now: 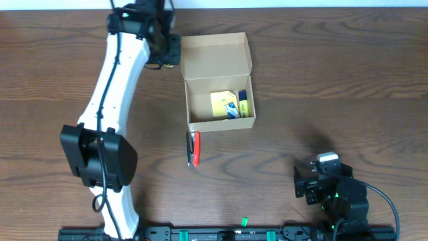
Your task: Pack container
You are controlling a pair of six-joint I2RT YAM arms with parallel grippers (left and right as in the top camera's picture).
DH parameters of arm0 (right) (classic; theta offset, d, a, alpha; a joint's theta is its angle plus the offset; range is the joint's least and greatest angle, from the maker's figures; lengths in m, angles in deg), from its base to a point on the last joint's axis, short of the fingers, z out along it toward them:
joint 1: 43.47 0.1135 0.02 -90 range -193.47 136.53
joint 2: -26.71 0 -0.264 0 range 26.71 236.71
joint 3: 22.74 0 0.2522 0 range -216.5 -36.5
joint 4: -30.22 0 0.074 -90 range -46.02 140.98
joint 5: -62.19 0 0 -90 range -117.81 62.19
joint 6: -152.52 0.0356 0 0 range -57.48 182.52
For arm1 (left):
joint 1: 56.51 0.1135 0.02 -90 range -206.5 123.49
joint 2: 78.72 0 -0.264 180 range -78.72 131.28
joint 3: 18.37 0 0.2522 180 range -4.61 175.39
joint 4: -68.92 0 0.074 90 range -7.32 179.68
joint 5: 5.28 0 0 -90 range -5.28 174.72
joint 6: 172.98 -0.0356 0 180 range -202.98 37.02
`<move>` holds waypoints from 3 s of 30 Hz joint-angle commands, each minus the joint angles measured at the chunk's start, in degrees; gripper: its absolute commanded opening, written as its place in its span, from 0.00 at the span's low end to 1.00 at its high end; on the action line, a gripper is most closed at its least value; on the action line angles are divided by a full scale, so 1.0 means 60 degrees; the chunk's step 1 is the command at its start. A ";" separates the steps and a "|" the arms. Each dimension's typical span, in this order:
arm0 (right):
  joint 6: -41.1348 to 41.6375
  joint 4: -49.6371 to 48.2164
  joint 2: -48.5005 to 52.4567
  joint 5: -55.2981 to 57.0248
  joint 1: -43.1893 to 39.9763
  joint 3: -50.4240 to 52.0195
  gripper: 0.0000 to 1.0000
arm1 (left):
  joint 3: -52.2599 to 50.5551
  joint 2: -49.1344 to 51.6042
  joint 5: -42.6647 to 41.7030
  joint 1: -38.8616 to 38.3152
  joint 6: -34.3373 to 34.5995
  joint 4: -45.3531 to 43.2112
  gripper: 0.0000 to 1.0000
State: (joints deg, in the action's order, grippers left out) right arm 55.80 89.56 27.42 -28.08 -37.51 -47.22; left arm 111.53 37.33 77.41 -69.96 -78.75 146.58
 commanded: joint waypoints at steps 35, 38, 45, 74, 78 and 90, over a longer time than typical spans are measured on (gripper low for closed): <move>-0.0109 0.0040 -0.0066 -0.0033 -0.0051 0.0109 0.99 | -0.1734 0.0178 -0.0036 -0.2790 0.0029 0.0368 0.27; -0.0106 0.0040 -0.0066 -0.0033 -0.0051 0.0109 0.99 | -0.2069 0.0178 -0.0040 -0.2790 0.0146 0.0160 0.27; -0.0109 0.0040 -0.0066 -0.0033 -0.0051 0.0109 0.99 | -0.2138 0.0178 -0.0040 -0.2787 0.0157 0.0055 0.27; -0.0109 0.0040 -0.0066 -0.0033 -0.0051 0.0109 0.99 | -0.2142 0.0947 -0.0248 -0.2750 0.0841 -0.0233 0.75; -0.0109 0.0040 -0.0066 -0.0033 -0.0051 0.0109 0.99 | -0.2069 0.0940 -0.0237 -0.2747 0.1053 -0.0219 0.75; -0.0109 0.0040 -0.0066 -0.0033 -0.0051 0.0109 0.99 | -0.1035 -0.0142 0.0047 -0.2634 0.1377 -0.0178 0.95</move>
State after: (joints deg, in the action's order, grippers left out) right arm 55.80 89.56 27.42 -28.08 -37.51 -47.22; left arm 102.98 40.76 76.58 -86.22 -70.97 145.25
